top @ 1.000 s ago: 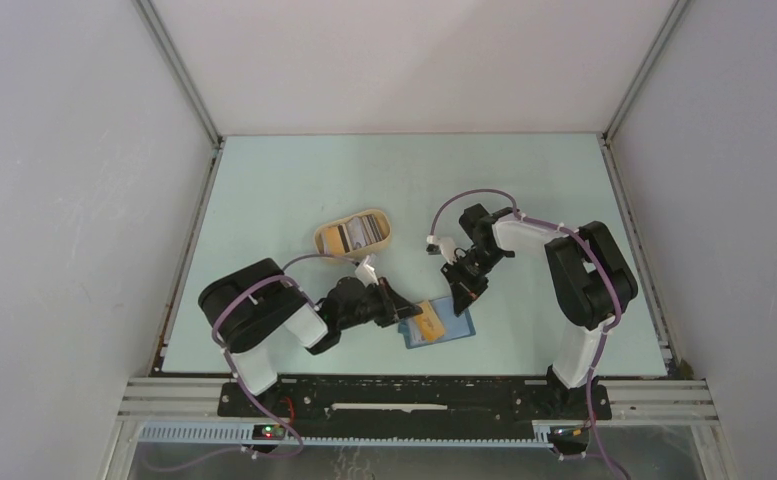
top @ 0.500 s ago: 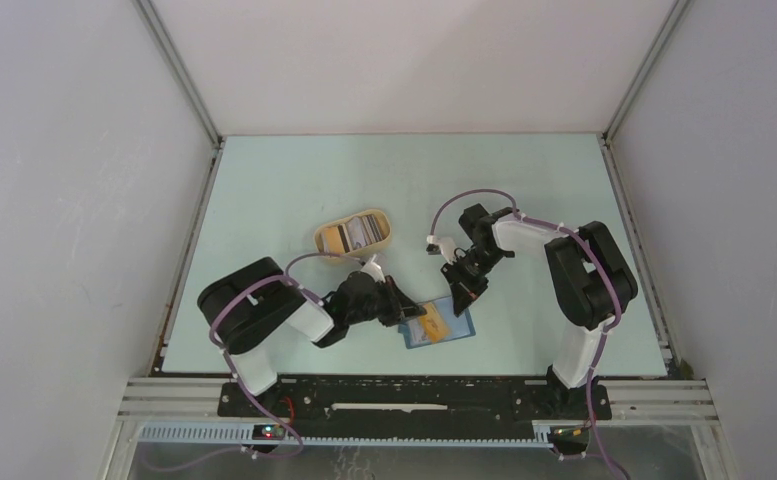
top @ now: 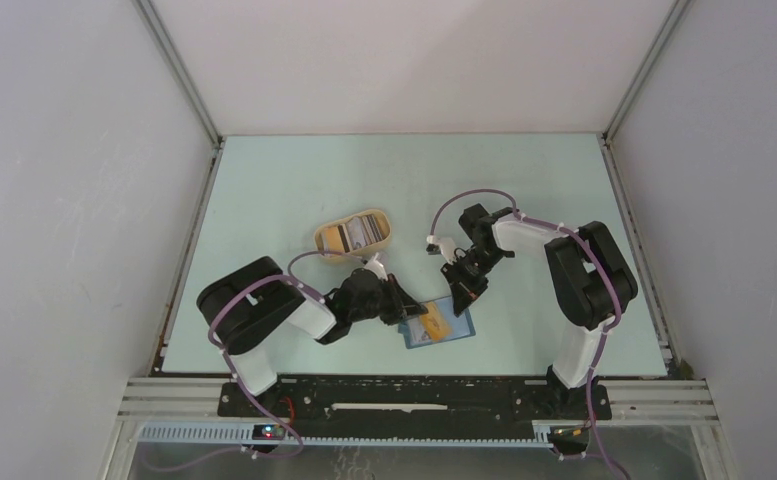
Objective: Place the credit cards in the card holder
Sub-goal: Insert the credit card into the card holder.
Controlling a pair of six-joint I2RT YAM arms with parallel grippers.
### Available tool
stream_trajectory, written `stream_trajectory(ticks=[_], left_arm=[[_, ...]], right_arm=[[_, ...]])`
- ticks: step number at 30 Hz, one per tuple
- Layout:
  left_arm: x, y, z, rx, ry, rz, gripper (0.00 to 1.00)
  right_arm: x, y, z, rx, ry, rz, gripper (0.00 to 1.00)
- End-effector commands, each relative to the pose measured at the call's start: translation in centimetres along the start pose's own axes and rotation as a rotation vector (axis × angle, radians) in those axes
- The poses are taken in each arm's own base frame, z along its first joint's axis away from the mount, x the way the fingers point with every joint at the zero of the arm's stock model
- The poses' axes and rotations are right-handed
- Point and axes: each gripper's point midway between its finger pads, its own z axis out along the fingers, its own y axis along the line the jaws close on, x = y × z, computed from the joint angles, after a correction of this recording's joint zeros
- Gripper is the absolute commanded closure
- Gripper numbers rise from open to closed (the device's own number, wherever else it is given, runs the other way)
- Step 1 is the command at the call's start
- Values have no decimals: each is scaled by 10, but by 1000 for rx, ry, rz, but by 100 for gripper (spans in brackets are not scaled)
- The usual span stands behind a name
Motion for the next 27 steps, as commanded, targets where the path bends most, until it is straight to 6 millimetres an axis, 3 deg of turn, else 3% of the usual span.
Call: stream_trajectory(ticks=[1, 20, 27], left_arm=[[-1, 4, 4, -35, -2, 34, 100], [1, 11, 9, -78, 24, 40, 100], [6, 17, 1, -105, 40, 25, 100]], right_arm=[[-10, 3, -5, 7, -15, -19, 92], [-9, 4, -4, 8, -13, -20, 92], [-9, 3, -3, 11, -9, -21, 92]])
